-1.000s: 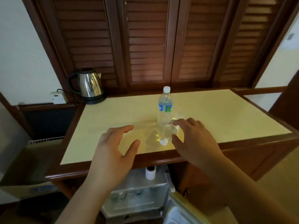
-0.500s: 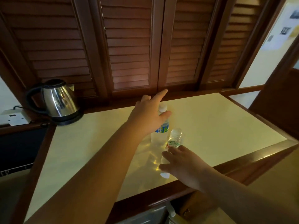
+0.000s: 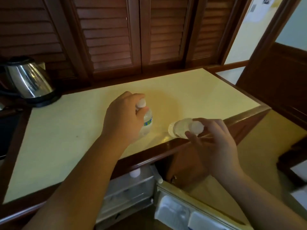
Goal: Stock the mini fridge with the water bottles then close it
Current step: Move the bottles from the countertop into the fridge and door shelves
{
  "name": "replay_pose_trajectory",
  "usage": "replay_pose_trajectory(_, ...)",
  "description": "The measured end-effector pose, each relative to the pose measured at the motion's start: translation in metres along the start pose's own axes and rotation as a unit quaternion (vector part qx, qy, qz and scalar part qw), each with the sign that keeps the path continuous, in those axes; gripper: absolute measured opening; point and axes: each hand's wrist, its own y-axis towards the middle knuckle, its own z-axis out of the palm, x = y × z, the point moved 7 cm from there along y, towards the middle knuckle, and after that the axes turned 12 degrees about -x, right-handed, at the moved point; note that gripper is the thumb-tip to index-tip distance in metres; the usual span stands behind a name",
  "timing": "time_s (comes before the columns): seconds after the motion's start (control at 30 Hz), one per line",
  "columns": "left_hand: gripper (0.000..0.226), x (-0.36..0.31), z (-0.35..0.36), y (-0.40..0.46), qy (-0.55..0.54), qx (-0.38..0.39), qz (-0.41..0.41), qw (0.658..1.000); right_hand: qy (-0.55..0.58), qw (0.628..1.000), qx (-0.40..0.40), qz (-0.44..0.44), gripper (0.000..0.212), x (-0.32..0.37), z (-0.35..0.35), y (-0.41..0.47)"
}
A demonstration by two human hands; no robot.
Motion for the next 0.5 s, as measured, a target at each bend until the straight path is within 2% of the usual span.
replay_pose_trajectory(0.2,0.034,-0.058,-0.067,-0.125,-0.033,-0.017,-0.021,0.999,0.073,0.994,-0.018,0.083,0.036,-0.006,-0.079,-0.067)
replay_pose_trajectory(0.33,0.033,-0.076,-0.067,-0.210,-0.031,0.017,-0.038,0.999,0.047,0.990,0.047,0.124,0.036,-0.036,-0.091,-0.142)
replay_pose_trajectory(0.43,0.030,-0.062,-0.042,-0.271,-0.036,0.059,-0.123,0.990,0.017,0.979,0.098,0.178,0.039,-0.068,-0.082,-0.208)
replay_pose_trajectory(0.5,0.028,-0.050,-0.022,-0.305,-0.034,0.078,-0.152,0.985,-0.005,0.966,0.141,0.215,0.038,-0.092,-0.065,-0.250)
